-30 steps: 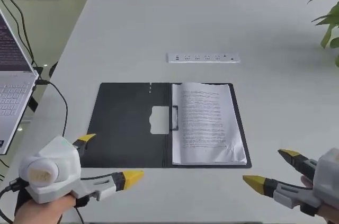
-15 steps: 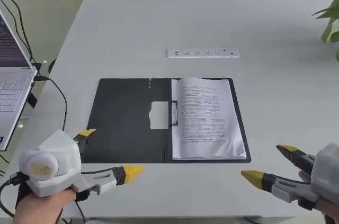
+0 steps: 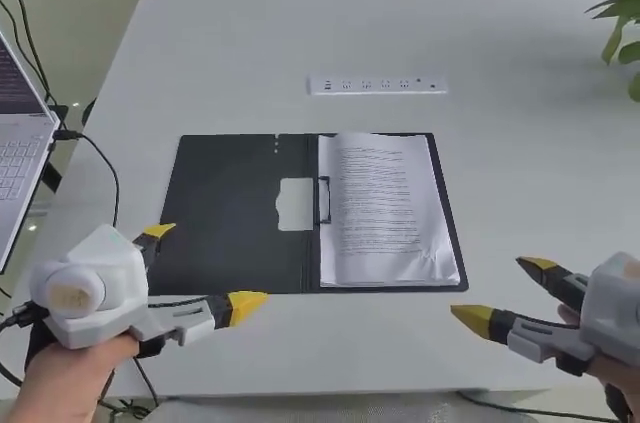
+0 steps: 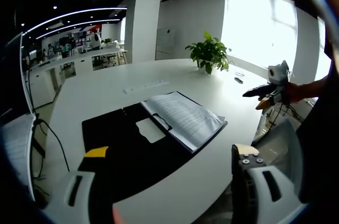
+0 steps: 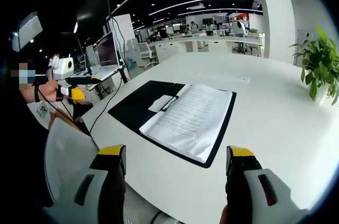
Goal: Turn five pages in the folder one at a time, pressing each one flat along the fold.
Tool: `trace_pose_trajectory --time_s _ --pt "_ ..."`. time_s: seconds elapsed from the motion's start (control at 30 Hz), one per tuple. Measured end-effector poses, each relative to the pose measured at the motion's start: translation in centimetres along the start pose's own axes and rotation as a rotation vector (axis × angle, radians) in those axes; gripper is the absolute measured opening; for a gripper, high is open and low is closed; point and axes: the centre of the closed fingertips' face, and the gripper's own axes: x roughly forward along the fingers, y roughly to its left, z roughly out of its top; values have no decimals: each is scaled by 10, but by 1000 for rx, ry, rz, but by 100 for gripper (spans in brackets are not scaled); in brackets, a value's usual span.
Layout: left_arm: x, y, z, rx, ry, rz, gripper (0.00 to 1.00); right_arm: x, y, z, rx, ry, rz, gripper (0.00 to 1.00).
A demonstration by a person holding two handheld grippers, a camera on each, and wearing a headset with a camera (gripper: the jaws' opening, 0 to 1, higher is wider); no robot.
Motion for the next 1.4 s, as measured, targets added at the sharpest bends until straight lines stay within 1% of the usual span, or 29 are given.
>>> trace_pose_trajectory --time_s 0.2,0.3,0.47,0.57,0.63,0.73,0.97,1.23,1.33,1.4 --pt "3 1 4 9 3 -8 93 0 -1 -2 5 6 -5 77" --pt "6 0 9 14 4 -15 93 0 -2 -1 10 4 -10 76" --pt "14 -1 15 31 13 -37 94 0 -4 -2 14 6 -13 76" --pt "21 -4 19 57 24 -55 93 0 -5 -2 18 5 -14 76" --pt "24 -6 23 61 20 -64 93 0 -6 -3 18 7 -14 76" --pt "30 -7 26 72 23 -73 93 0 -8 -4 20 11 -14 76" --pt "48 -15 35 93 25 -111 93 0 -11 -4 20 12 -14 76" --pt "68 -20 45 114 24 -146 93 0 -15 -3 23 11 -18 76" --pt "76 -21 51 124 20 -154 93 -1 -17 -5 21 21 -22 76" --pt "81 -22 55 125 14 -158 93 -2 -19 -4 25 15 -25 76"
